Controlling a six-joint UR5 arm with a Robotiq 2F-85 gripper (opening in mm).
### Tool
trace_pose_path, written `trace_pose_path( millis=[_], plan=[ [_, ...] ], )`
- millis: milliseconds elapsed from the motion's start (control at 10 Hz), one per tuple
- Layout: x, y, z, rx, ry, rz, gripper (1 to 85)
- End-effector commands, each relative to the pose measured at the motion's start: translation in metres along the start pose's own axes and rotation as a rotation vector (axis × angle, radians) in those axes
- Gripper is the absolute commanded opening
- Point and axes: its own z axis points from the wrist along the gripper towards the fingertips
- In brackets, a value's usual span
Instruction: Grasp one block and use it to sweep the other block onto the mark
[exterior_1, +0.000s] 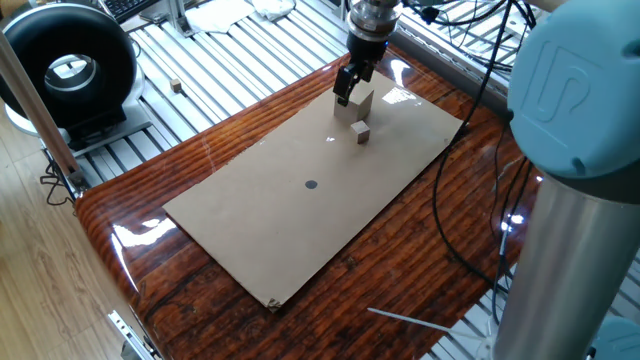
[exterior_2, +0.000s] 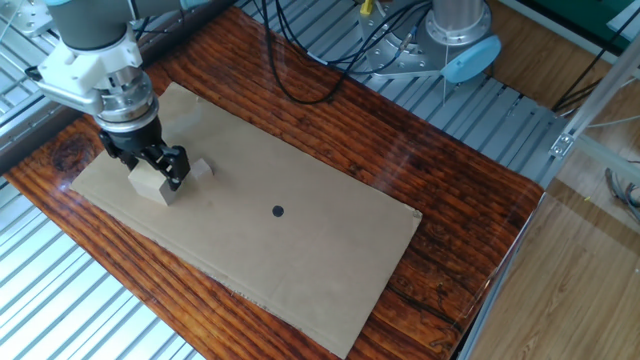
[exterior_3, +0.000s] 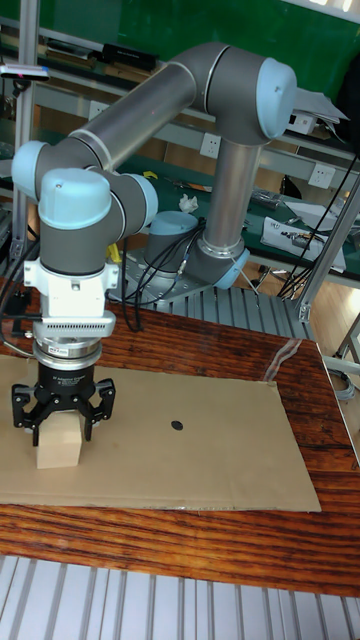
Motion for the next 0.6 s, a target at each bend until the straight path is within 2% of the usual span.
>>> trace_pose_path(
  millis=[0, 300, 500],
  plan=[
    [0.0012, -0.0038, -0.0007, 0.008, 0.003, 0.006, 63.3],
    [0.0052, -0.0073, -0.0010, 0.018, 0.007, -0.006, 62.3],
    [0.0079, -0.0055, -0.0006, 0.009, 0.005, -0.007, 62.3]
  ],
)
